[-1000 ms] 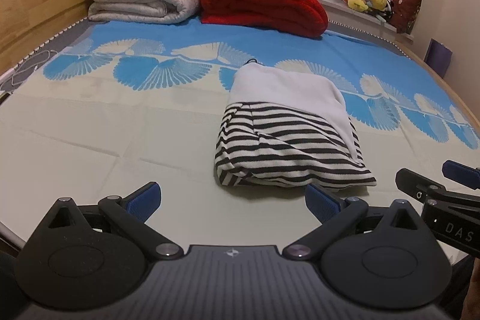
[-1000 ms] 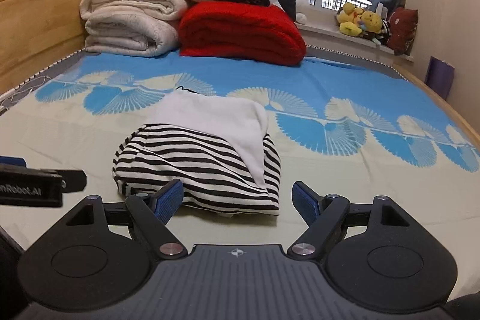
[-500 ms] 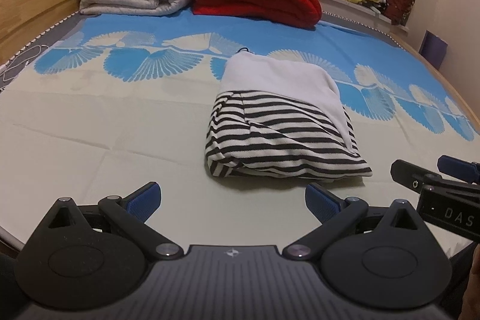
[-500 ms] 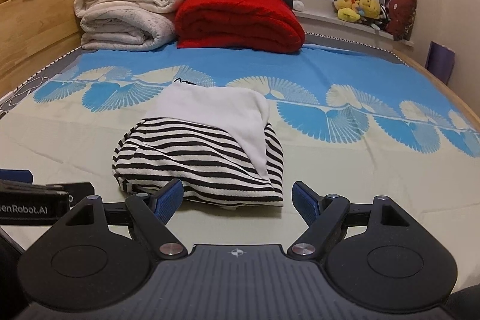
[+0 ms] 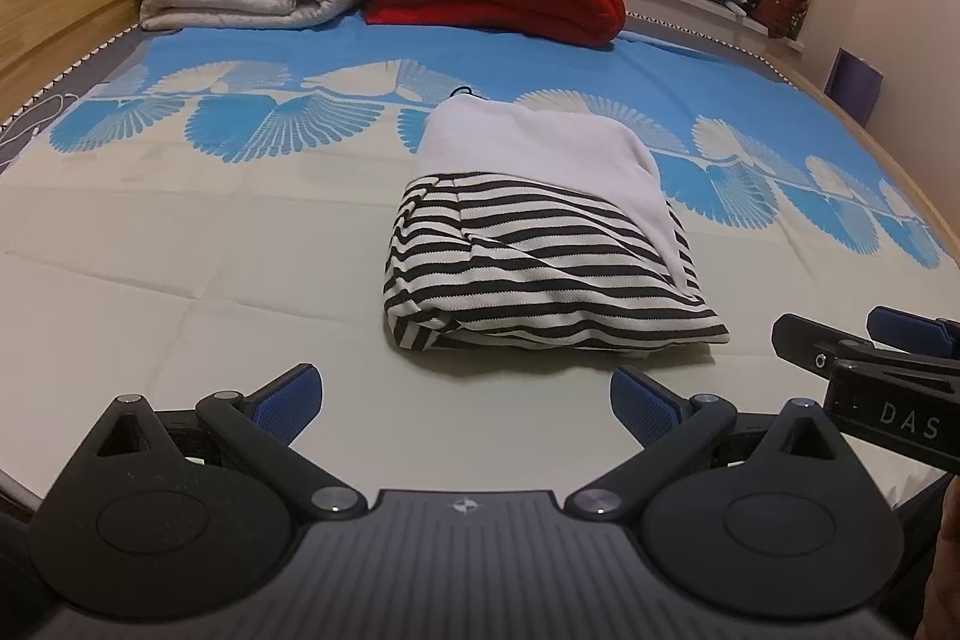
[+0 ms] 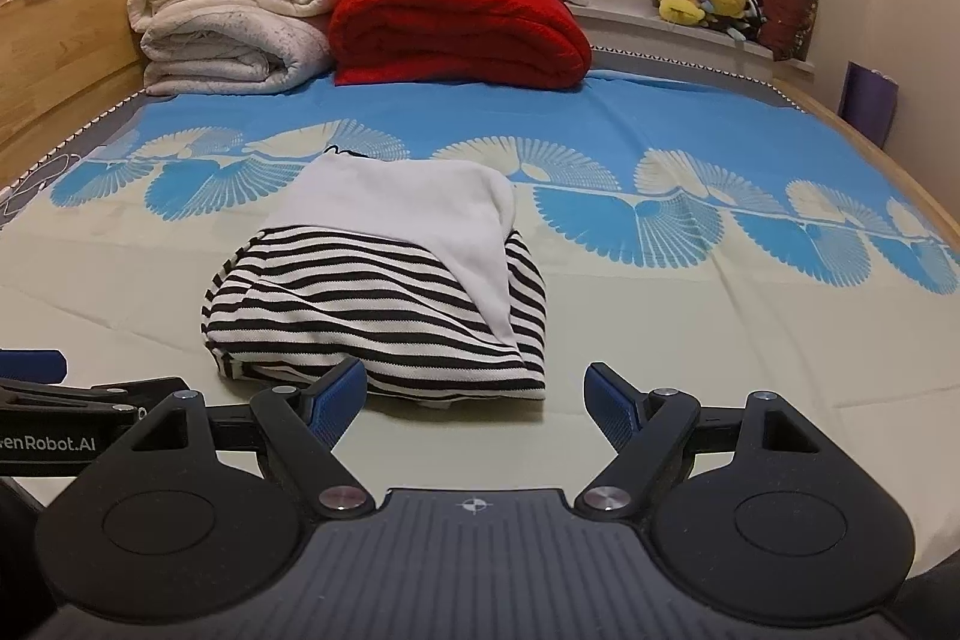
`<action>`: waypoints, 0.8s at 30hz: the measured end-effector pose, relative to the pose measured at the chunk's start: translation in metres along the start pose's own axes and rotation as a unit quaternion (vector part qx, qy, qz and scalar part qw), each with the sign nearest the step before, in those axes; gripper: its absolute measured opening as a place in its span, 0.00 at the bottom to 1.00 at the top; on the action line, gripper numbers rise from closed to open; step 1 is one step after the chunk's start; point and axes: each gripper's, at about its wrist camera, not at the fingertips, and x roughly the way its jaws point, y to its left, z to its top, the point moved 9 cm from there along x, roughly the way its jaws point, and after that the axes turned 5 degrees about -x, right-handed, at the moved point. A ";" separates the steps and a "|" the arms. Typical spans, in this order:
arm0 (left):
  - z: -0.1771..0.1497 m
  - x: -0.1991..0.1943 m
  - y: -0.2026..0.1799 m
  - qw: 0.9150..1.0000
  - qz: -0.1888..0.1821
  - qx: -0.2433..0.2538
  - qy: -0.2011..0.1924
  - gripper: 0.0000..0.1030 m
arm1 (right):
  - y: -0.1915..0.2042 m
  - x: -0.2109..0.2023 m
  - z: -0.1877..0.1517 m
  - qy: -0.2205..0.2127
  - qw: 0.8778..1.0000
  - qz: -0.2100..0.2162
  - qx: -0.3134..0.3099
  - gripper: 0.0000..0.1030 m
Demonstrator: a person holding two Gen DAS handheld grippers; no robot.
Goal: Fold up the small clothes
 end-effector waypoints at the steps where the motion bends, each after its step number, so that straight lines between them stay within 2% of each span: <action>1: 0.000 0.000 0.000 1.000 0.000 0.000 0.000 0.99 | 0.000 0.000 0.000 0.000 1.000 0.000 -0.001 0.78; 24: 0.001 -0.002 0.000 1.000 -0.003 -0.001 -0.001 0.99 | 0.003 0.000 0.000 0.002 1.000 0.004 -0.002 0.78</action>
